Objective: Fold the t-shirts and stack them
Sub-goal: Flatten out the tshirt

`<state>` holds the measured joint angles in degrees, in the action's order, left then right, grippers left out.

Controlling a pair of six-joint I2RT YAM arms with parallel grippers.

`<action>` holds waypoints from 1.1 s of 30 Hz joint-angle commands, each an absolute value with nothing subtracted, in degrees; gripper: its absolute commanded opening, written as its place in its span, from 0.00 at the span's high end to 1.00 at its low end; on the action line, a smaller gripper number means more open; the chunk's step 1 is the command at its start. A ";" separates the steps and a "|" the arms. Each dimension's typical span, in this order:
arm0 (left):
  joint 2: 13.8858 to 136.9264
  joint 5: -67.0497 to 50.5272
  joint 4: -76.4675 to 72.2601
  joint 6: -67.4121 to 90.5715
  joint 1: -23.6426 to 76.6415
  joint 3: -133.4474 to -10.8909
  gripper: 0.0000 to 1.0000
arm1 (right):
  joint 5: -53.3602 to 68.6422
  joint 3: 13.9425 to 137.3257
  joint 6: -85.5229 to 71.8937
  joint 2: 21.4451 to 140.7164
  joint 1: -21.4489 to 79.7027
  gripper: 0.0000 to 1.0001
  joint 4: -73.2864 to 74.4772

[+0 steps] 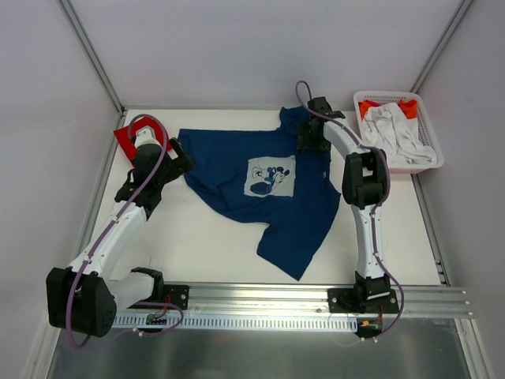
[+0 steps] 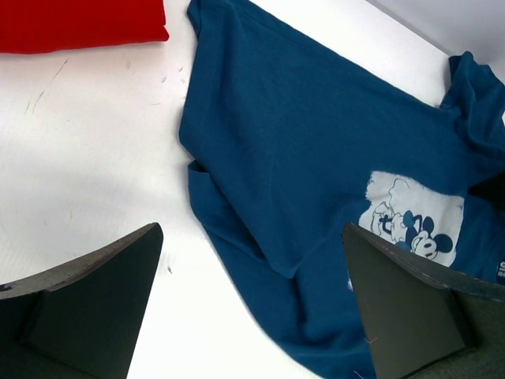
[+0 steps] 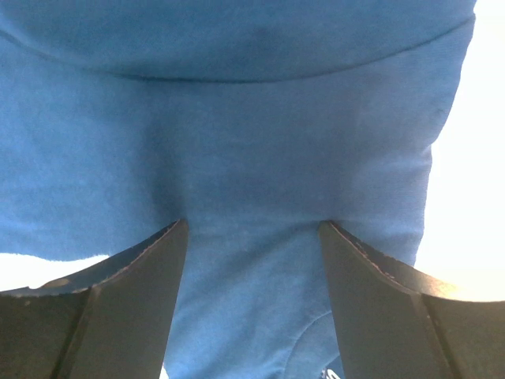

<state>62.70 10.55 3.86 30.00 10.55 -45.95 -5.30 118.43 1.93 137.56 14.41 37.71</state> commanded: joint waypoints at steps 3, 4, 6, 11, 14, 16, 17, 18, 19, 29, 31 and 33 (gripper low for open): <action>60.91 8.79 4.22 29.00 10.90 -46.58 0.01 | -7.03 127.52 2.38 142.03 12.40 0.26 41.66; 61.00 8.62 4.13 29.09 10.90 -46.58 0.01 | -6.86 128.40 2.20 142.38 12.22 0.26 41.75; 61.00 8.00 4.22 29.18 10.99 -46.50 0.01 | -6.25 130.07 1.85 143.08 11.78 0.26 41.66; 60.82 6.77 4.48 29.79 10.99 -45.62 0.01 | -4.49 125.35 1.85 137.92 11.69 0.26 38.59; 60.91 6.07 4.66 30.67 10.90 -44.30 0.01 | -4.40 119.45 1.93 131.06 11.95 0.26 36.30; 60.82 5.54 4.75 31.37 10.90 -42.64 0.01 | -4.13 117.95 2.02 126.66 12.30 0.26 36.56; 60.47 5.54 4.75 32.51 10.90 -41.84 0.01 | -3.70 117.34 2.28 125.17 12.39 0.26 36.74; 60.29 5.62 4.75 33.22 10.99 -41.14 0.01 | -3.60 116.72 2.37 123.59 12.91 0.26 36.83; 60.29 5.45 4.75 33.92 10.99 -39.57 0.01 | -3.43 115.15 2.46 120.27 13.09 0.26 36.74; 66.44 3.52 -0.34 39.46 10.90 -33.67 0.31 | 2.11 100.66 0.18 100.13 16.08 0.26 32.17; 68.63 1.33 -6.82 38.94 10.81 -32.70 0.43 | 2.11 98.54 0.09 97.92 16.96 0.26 31.73; 70.74 0.79 -9.13 38.94 10.90 -33.13 0.48 | 2.46 95.72 0.18 94.84 17.84 0.26 31.11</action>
<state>68.62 3.38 -0.60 38.28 10.55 -33.23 0.34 99.02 0.89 97.91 16.45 32.05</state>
